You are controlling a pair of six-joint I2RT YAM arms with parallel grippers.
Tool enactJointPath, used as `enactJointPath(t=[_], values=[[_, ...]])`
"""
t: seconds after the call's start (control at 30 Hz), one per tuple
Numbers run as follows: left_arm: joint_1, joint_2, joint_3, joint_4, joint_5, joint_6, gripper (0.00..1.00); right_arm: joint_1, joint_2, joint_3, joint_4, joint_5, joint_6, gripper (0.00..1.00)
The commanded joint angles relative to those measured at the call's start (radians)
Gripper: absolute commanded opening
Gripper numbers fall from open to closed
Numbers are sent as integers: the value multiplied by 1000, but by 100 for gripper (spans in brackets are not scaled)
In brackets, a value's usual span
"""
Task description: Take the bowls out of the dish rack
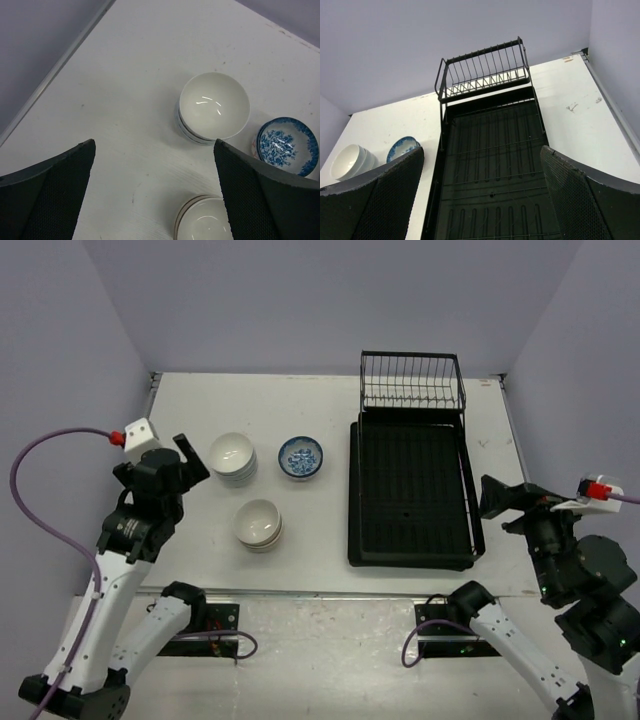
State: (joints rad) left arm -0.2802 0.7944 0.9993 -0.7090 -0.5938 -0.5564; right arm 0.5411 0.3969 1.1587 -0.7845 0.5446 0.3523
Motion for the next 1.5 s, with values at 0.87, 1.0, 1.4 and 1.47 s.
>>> enactJointPath(t=[0.87,1.0,1.4,1.47], values=[[13,-282,-203,94,-49,101,100,0,-6,-214,185,26,-33,99],[13,-288,-209,98,-43,102,100,-1,10,-212,186,20,-29,99],[26,-322,-301,166,-20,128,100,0,19,-229,209,25,-42,99],[27,-340,-307,171,-34,128,100,0,26,-231,205,28,-38,99]])
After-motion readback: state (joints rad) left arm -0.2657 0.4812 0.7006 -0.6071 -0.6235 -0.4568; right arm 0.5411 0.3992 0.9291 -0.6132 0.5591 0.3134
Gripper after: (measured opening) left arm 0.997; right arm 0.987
